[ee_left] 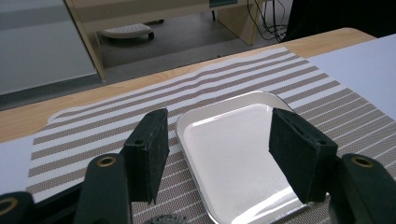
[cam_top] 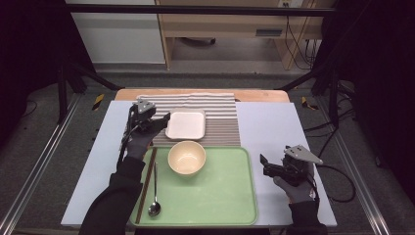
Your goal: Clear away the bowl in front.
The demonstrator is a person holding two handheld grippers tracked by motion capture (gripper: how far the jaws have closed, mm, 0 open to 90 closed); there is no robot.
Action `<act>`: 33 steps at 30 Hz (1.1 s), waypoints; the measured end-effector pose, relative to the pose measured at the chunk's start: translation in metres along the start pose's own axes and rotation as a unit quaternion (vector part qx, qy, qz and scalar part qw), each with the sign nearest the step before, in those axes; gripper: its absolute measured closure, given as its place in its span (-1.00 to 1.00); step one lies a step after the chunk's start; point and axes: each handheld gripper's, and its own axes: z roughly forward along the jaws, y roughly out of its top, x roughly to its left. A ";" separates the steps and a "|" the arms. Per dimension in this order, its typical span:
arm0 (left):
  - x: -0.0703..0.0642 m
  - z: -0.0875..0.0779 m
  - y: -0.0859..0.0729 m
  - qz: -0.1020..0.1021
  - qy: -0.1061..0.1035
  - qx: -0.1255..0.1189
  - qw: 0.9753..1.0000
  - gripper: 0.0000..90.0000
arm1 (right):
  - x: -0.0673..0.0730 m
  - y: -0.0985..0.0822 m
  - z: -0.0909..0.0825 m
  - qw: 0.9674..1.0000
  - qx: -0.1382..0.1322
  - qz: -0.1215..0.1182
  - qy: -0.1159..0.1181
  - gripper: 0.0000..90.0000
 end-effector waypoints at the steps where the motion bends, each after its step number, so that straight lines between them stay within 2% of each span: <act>1: 0.000 0.006 0.001 -0.001 0.001 0.004 1.000 -0.17 | 0.000 0.000 0.000 1.000 0.000 0.000 0.001 -0.87; 8: 0.004 0.040 -0.007 -0.003 0.011 0.036 0.999 -0.15 | -0.001 0.000 0.001 1.000 0.000 0.001 0.000 -0.87; 14: 0.013 0.059 -0.022 -0.012 0.019 0.080 0.997 -0.10 | -0.001 0.000 0.001 1.000 0.002 -0.003 0.000 -0.86; 20: 0.013 0.066 -0.030 -0.016 0.019 0.094 0.995 0.02 | -0.001 -0.001 0.002 1.000 0.006 -0.001 0.001 -0.86; 22: 0.013 0.067 -0.032 -0.008 0.021 0.103 0.994 0.05 | 0.000 -0.001 0.002 1.000 0.005 -0.002 0.001 -0.86; 25: 0.013 0.069 -0.037 -0.012 0.016 0.105 0.994 0.13 | -0.001 -0.001 0.002 1.000 0.005 -0.002 0.001 -0.86; 29: 0.013 0.072 -0.041 -0.013 0.017 0.123 0.992 0.21 | 0.000 -0.002 0.003 1.000 0.005 -0.003 0.002 -0.86; 33: 0.013 0.072 -0.042 -0.015 0.012 0.128 0.992 0.29 | 0.000 -0.002 0.003 1.000 0.007 -0.002 0.002 -0.86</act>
